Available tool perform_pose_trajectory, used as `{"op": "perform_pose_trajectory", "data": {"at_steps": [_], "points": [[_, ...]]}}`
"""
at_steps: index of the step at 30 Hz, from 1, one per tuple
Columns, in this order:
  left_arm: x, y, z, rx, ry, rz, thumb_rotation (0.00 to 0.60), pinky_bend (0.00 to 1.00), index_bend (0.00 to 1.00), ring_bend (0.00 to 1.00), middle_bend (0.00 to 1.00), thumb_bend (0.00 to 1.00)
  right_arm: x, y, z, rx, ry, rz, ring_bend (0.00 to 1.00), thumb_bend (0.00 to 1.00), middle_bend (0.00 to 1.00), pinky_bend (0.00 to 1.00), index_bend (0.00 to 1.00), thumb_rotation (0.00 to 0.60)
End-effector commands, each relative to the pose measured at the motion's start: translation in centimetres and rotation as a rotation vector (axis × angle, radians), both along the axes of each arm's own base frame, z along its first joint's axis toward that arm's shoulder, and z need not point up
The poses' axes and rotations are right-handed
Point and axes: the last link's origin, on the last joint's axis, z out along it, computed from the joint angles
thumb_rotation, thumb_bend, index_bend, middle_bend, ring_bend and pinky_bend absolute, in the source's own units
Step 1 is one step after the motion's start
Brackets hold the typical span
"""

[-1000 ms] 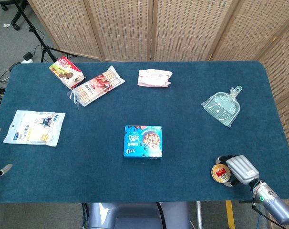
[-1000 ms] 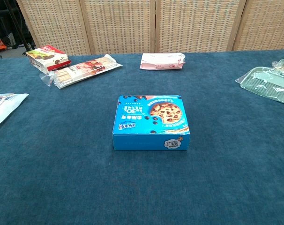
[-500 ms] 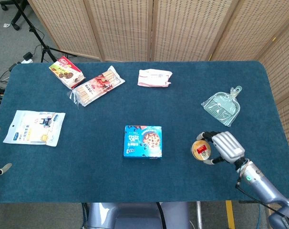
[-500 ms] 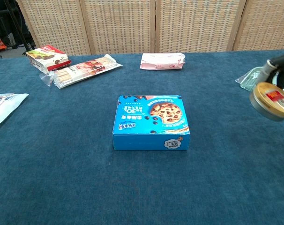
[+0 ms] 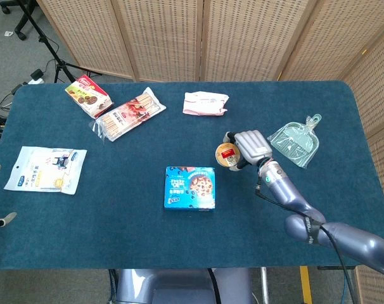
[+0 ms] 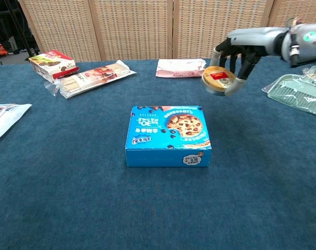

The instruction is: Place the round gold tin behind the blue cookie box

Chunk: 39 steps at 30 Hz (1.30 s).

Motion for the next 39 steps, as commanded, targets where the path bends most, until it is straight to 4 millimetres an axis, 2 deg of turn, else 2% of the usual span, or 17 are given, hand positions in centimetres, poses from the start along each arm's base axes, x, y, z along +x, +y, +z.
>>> {"op": "perform_pose_trajectory", "data": {"at_steps": [1,9,16,17,19,20,21,23,24,28,33,36,38,39], "points": [[-0.3,0.6,0.1,0.000,-0.005,0.018,0.600,0.00,0.00,0.00,0.00,0.00,2.4,-1.6,-3.4,0.029,0.038,0.005,0.43,0.08,0.51,0.52,0.48,0.600],[-1.1,1.6,0.3,0.005,-0.016,0.067,0.600,0.00,0.00,0.00,0.00,0.00,5.0,-3.9,-7.0,0.027,0.024,-0.022,0.43,0.08,0.51,0.52,0.48,0.600],[-1.6,2.0,0.7,0.010,-0.025,0.091,0.600,0.00,0.00,0.00,0.00,0.00,5.3,-4.8,-8.6,0.058,0.008,-0.078,0.43,0.05,0.49,0.52,0.48,0.600],[-1.6,2.0,0.7,0.008,-0.026,0.093,0.600,0.00,0.00,0.00,0.00,0.00,5.3,-4.8,-8.6,0.066,0.007,-0.084,0.43,0.03,0.47,0.52,0.47,0.600],[-1.7,2.1,0.7,0.007,-0.027,0.096,0.600,0.00,0.00,0.00,0.00,0.00,5.3,-4.8,-8.6,0.096,0.002,-0.099,0.33,0.00,0.35,0.51,0.38,0.600],[-1.7,2.1,0.8,0.007,-0.027,0.097,0.600,0.00,0.00,0.00,0.00,0.00,5.3,-4.8,-8.6,0.121,-0.008,-0.113,0.22,0.00,0.24,0.46,0.28,0.600],[-1.7,2.2,0.8,0.008,-0.027,0.096,0.600,0.00,0.00,0.00,0.00,0.00,5.6,-4.8,-8.5,0.138,-0.023,-0.123,0.11,0.00,0.13,0.40,0.20,0.600],[-1.7,2.2,0.8,0.008,-0.027,0.096,0.600,0.00,0.00,0.00,0.00,0.00,6.0,-4.7,-8.2,0.154,-0.034,-0.128,0.01,0.00,0.02,0.29,0.12,0.600],[-1.6,2.2,0.8,0.008,-0.027,0.095,0.600,0.00,0.00,0.00,0.00,0.00,6.3,-4.6,-8.0,0.156,-0.044,-0.126,0.00,0.00,0.00,0.24,0.09,0.600],[-1.6,2.1,0.8,0.008,-0.028,0.091,0.600,0.00,0.00,0.00,0.00,0.00,7.2,-4.4,-7.4,0.146,-0.057,-0.113,0.00,0.00,0.00,0.18,0.06,0.600],[-1.4,2.0,0.8,0.009,-0.029,0.084,0.600,0.00,0.00,0.00,0.00,0.00,8.3,-4.1,-6.1,0.124,-0.078,-0.090,0.00,0.00,0.00,0.16,0.06,0.600],[-1.3,1.8,0.8,0.010,-0.032,0.076,0.600,0.00,0.00,0.00,0.00,0.00,9.1,-3.7,-4.1,0.086,-0.103,-0.061,0.00,0.00,0.00,0.16,0.06,0.600],[-1.2,1.6,0.8,0.007,-0.033,0.065,0.600,0.00,0.00,0.00,0.00,0.00,8.9,-2.1,-0.4,0.014,-0.117,0.001,0.00,0.00,0.00,0.16,0.06,0.600],[-1.2,1.6,0.8,0.007,-0.034,0.063,0.600,0.00,0.00,0.00,0.00,0.00,8.6,-1.6,0.3,-0.004,-0.110,0.018,0.00,0.00,0.00,0.16,0.06,0.600]]}}
